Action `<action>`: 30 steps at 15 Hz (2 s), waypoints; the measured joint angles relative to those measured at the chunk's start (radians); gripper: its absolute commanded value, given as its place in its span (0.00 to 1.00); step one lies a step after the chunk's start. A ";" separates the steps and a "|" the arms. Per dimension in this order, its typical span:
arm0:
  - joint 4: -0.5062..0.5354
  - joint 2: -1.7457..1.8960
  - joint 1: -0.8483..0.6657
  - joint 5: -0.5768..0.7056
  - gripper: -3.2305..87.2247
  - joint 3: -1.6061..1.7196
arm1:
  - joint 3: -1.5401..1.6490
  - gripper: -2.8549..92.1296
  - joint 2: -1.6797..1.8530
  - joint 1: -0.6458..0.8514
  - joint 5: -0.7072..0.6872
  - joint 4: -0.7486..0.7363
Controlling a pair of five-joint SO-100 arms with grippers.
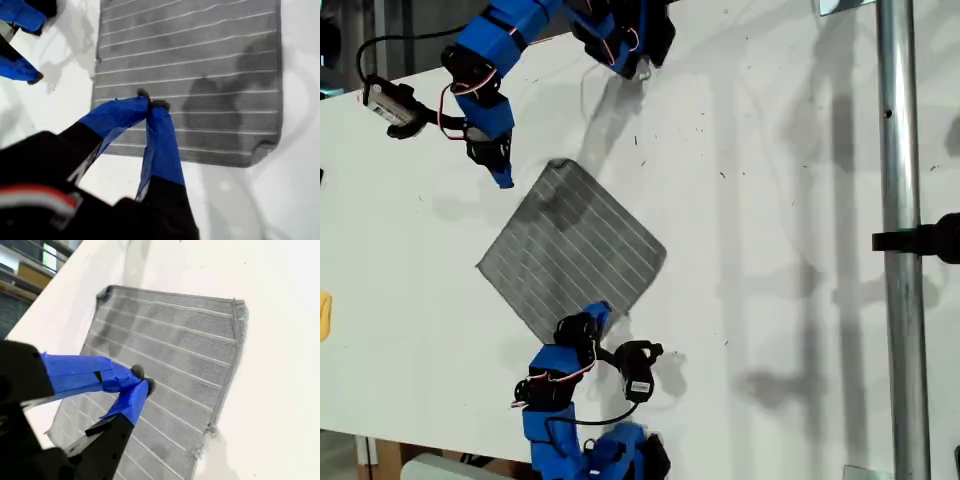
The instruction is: Grasp corners of a towel and fold twice.
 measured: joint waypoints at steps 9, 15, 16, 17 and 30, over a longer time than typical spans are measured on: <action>-0.072 -0.480 -0.048 -0.005 0.00 -0.272 | 0.000 0.03 -0.472 0.123 -0.080 -0.390; -0.075 -0.709 -0.104 -0.043 0.00 -0.351 | -0.060 0.03 -0.747 0.129 -0.080 -0.448; -0.069 -0.742 -0.109 -0.051 0.00 -0.373 | -0.075 0.03 -0.772 0.129 -0.080 -0.442; -0.064 -0.770 -0.112 -0.057 0.00 -0.390 | -0.109 0.03 -0.801 0.129 -0.080 -0.419; 0.048 -0.827 -0.126 -0.087 0.00 -0.468 | -0.268 0.03 -0.957 0.117 -0.075 -0.172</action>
